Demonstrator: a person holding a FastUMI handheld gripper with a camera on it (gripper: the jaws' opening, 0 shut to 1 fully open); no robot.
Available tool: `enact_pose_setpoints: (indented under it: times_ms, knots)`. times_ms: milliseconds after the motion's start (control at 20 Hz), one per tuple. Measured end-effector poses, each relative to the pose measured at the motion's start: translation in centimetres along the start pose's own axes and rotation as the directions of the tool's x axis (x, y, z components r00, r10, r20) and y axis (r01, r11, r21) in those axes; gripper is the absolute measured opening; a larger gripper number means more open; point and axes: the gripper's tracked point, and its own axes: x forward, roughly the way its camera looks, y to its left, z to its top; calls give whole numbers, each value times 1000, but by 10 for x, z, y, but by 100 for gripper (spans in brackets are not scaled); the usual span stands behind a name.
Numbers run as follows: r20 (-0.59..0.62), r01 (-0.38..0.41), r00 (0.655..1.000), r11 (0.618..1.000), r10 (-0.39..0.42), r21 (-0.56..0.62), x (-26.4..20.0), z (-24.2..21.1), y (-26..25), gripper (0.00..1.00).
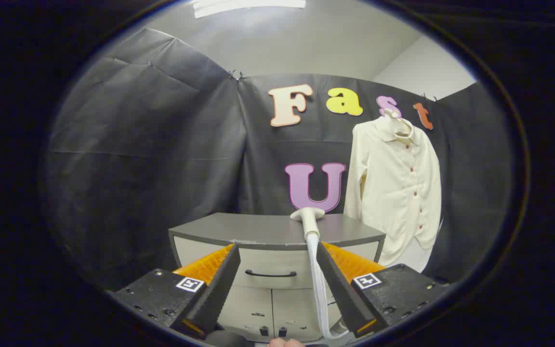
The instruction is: Iron the clothes twice with a garment steamer, once on the left side and once on the right side.
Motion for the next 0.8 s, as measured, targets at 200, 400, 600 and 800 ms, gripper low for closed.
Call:
enact_pose_setpoints:
  times_ms: [200,400,600,800]
  knots:
    - [3,-9,1000,1000,9,9,-2,1,3,96]
    - [-2,-1,1000,1000,1,2,-1,-3,1,97]
    - [-5,-1,1000,1000,1,-8,2,-5,2,96]
    - [-13,-10,1000,1000,10,-6,4,-9,7,97]
